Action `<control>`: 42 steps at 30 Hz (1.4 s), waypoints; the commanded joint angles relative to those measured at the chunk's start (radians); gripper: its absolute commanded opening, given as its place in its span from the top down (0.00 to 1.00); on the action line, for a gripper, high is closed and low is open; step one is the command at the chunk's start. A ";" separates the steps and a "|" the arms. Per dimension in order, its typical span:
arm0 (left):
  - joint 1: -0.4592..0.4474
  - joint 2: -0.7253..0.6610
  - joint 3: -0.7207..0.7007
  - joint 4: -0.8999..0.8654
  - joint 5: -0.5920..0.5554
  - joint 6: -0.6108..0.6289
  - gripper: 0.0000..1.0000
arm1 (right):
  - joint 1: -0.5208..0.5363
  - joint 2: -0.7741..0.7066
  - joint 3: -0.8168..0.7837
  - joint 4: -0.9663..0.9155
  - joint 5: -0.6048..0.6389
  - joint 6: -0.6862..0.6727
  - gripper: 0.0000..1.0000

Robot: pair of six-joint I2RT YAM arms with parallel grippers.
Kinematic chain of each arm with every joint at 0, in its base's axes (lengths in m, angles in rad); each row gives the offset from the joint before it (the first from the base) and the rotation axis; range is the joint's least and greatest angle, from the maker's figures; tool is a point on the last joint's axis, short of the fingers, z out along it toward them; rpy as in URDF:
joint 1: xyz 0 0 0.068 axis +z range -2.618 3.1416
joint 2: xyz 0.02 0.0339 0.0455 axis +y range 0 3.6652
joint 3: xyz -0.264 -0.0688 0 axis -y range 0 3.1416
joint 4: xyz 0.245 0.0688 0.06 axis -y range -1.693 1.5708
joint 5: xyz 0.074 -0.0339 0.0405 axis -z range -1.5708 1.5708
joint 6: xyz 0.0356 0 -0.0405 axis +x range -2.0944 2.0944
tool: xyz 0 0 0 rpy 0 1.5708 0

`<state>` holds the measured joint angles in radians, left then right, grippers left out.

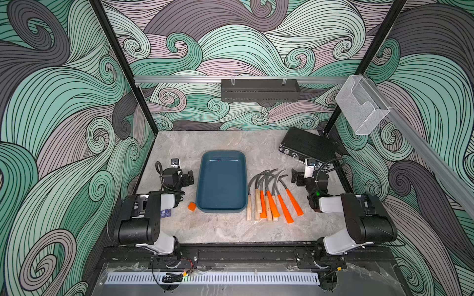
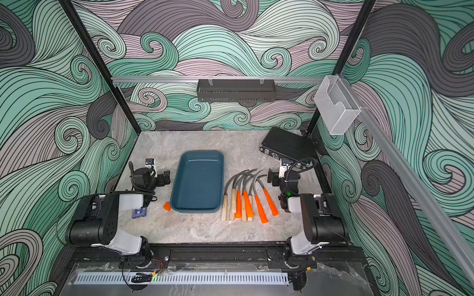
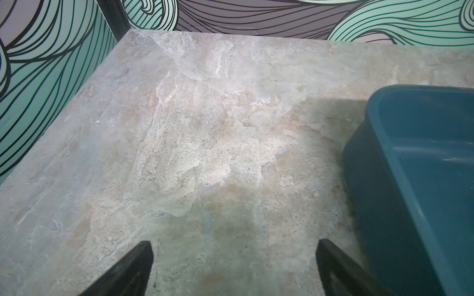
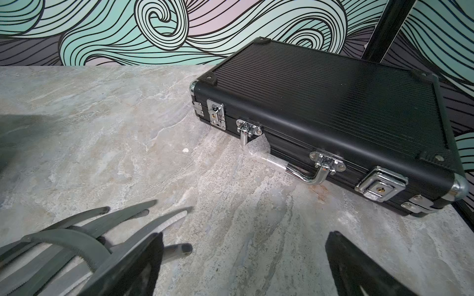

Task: Put small sickles into storage boxes
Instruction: Pick up the sickle at the center of the board.

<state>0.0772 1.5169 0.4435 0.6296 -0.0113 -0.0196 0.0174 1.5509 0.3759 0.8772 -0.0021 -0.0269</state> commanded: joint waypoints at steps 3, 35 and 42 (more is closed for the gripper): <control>-0.004 0.012 0.035 0.032 0.001 -0.012 0.01 | -0.003 0.009 0.020 0.028 -0.005 -0.007 0.01; -0.004 0.011 0.034 0.030 0.001 -0.012 0.01 | -0.003 0.007 0.018 0.029 -0.005 -0.006 0.01; -0.004 0.007 0.040 0.032 0.011 0.008 0.02 | -0.003 0.011 0.026 0.019 0.000 -0.004 0.01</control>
<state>0.0772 1.5169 0.4435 0.6296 -0.0109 -0.0189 0.0174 1.5509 0.3771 0.8772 -0.0017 -0.0269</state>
